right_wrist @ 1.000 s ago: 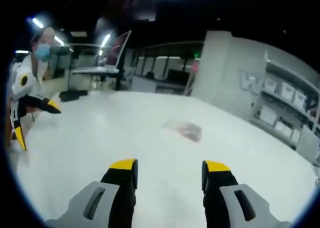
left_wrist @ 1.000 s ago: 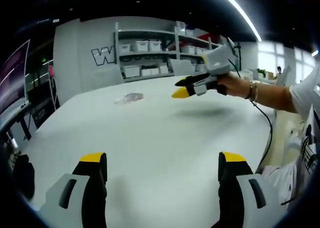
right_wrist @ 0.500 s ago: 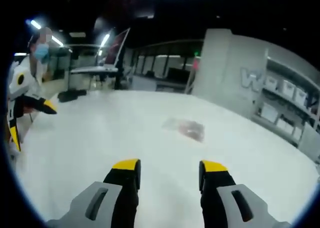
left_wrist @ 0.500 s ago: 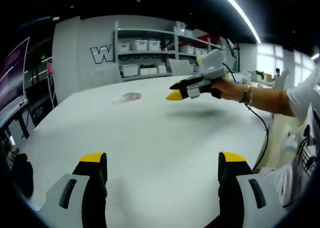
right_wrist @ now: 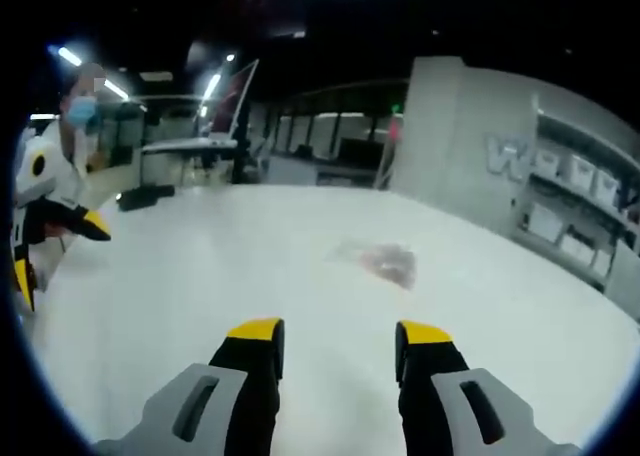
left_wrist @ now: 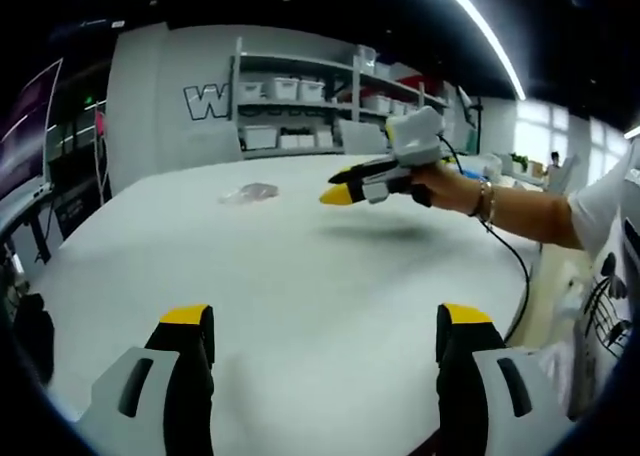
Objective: Open the resealable bag by pulling the two sides of the seal apart until the entire bag opening is separated and visibly accessible.
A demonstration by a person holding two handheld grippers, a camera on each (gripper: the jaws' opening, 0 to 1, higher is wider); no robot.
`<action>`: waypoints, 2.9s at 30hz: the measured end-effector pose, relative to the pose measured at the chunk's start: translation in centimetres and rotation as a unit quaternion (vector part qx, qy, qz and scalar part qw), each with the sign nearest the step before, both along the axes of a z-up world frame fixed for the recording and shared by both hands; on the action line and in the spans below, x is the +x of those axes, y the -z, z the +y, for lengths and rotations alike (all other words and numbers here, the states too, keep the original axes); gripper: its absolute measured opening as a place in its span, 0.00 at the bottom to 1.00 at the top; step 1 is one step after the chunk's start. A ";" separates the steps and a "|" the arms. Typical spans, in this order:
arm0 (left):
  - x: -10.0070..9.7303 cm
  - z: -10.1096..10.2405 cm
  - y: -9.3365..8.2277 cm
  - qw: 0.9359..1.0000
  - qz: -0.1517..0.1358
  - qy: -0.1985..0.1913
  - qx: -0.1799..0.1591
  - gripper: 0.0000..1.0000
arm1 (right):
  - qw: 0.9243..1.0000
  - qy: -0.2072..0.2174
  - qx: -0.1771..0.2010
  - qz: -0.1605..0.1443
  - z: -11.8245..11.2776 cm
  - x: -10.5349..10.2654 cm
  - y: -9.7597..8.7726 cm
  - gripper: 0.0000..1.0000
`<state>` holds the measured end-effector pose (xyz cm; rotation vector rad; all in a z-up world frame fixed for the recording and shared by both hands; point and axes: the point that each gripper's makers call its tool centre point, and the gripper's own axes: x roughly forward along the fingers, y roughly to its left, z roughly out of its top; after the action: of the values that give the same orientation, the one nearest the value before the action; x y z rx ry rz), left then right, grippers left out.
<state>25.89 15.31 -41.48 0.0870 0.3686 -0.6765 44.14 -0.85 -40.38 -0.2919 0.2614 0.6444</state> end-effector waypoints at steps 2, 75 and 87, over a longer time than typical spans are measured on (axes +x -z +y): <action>0.1 0.2 -0.3 1.000 -0.002 -0.003 0.000 0.91 | 1.000 0.000 -0.001 -0.003 0.1 0.1 -0.2 0.42; 3.7 2.9 -0.9 0.999 0.007 -0.040 -0.014 0.91 | 0.994 -0.062 -0.087 -0.029 5.6 8.4 0.4 0.29; 3.7 3.2 -0.8 0.999 0.006 -0.043 -0.013 0.91 | 0.989 -0.071 -0.125 -0.044 6.0 9.8 0.9 0.25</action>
<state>29.64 18.47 -40.64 0.0410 0.3728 -0.5963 53.98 5.17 -41.33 -0.5832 0.2391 0.7391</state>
